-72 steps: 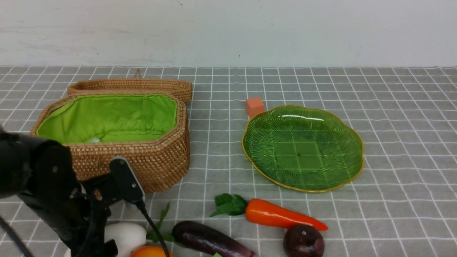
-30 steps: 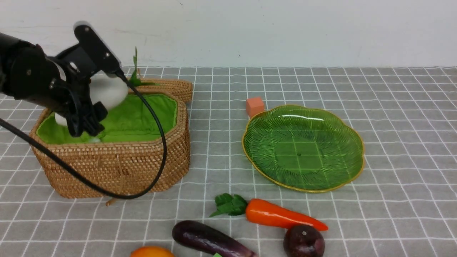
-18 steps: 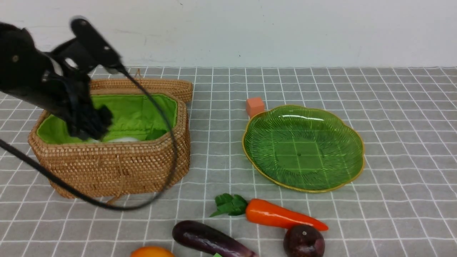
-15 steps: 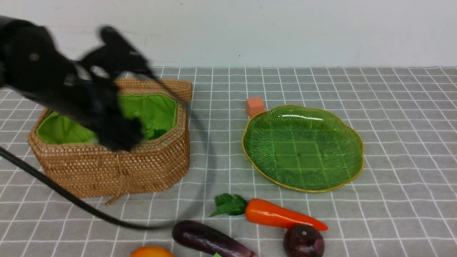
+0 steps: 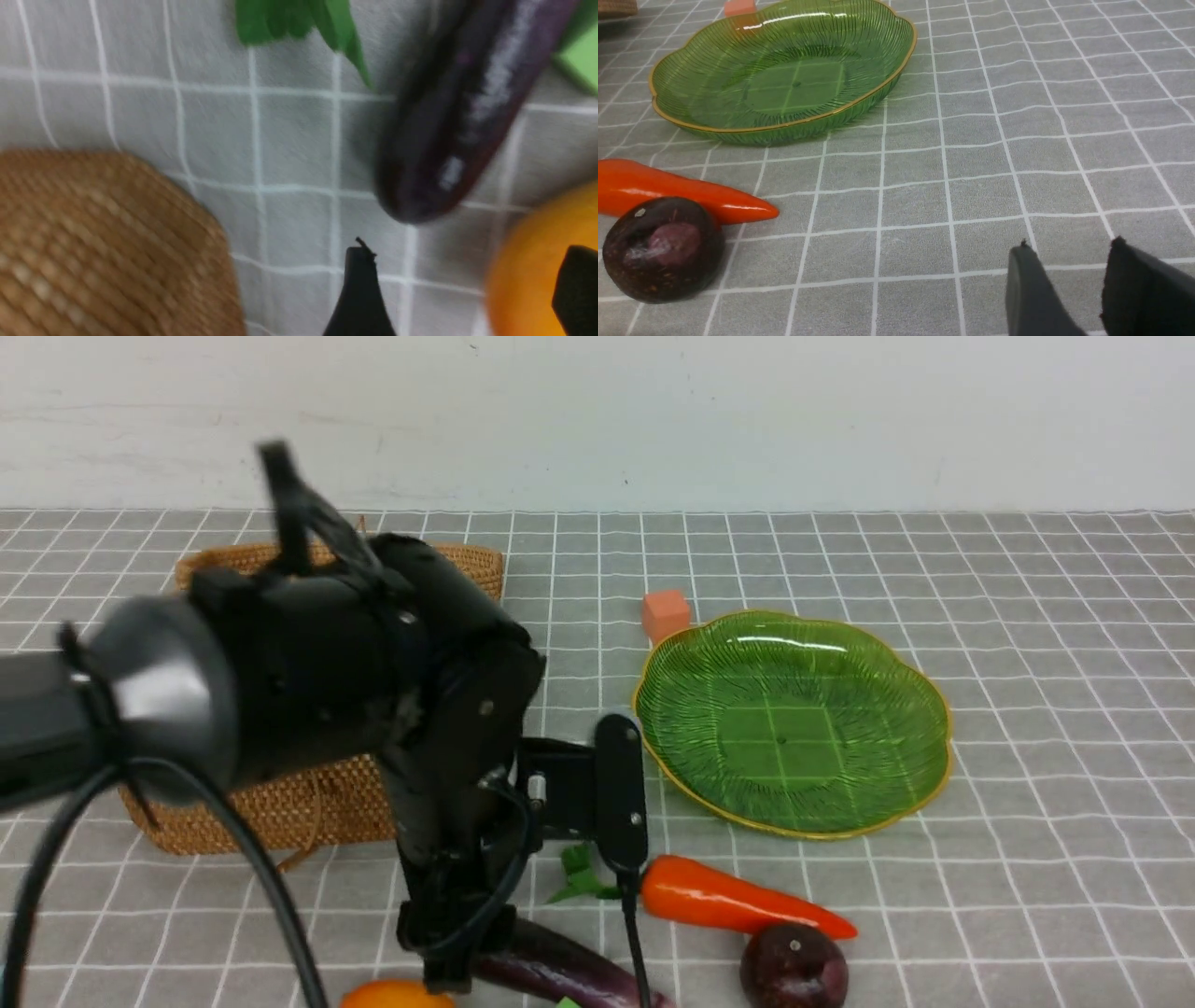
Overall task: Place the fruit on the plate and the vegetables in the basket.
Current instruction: Use the left arm to grab an eggplant and put it into the left basket
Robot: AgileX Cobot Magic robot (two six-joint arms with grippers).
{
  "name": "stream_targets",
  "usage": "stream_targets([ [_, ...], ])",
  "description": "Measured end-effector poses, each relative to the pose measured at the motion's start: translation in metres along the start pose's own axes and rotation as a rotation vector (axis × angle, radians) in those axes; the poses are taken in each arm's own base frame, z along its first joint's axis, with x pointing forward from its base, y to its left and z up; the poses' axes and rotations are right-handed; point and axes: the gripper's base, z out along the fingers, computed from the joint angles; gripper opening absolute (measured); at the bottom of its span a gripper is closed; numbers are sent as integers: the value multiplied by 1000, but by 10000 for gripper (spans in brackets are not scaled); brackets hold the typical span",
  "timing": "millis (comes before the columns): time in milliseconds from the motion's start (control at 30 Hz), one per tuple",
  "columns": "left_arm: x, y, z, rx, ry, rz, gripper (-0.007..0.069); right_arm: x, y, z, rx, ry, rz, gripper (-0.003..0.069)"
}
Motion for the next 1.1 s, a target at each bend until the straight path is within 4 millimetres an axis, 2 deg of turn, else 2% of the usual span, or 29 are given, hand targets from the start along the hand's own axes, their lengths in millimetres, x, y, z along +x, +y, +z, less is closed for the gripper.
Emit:
stream_targets([
  [167,-8,3,4,-29,-70,28,510,0,0,0,0,0,0,241],
  [367,-11,-2,8,33,-93,35,508,0,0,0,0,0,0,241],
  [500,-13,-7,25,105,-51,38,508,0,0,0,0,0,0,241],
  [800,-24,-4,56,87,-73,47,503,0,0,0,0,0,0,241],
  [900,-24,-4,60,88,-61,57,464,0,0,0,0,0,0,241],
  [1000,-23,-3,59,91,-46,63,369,0,0,0,0,0,0,241],
  [1100,-23,-1,56,94,-34,46,369,0,0,0,0,0,0,241],
])
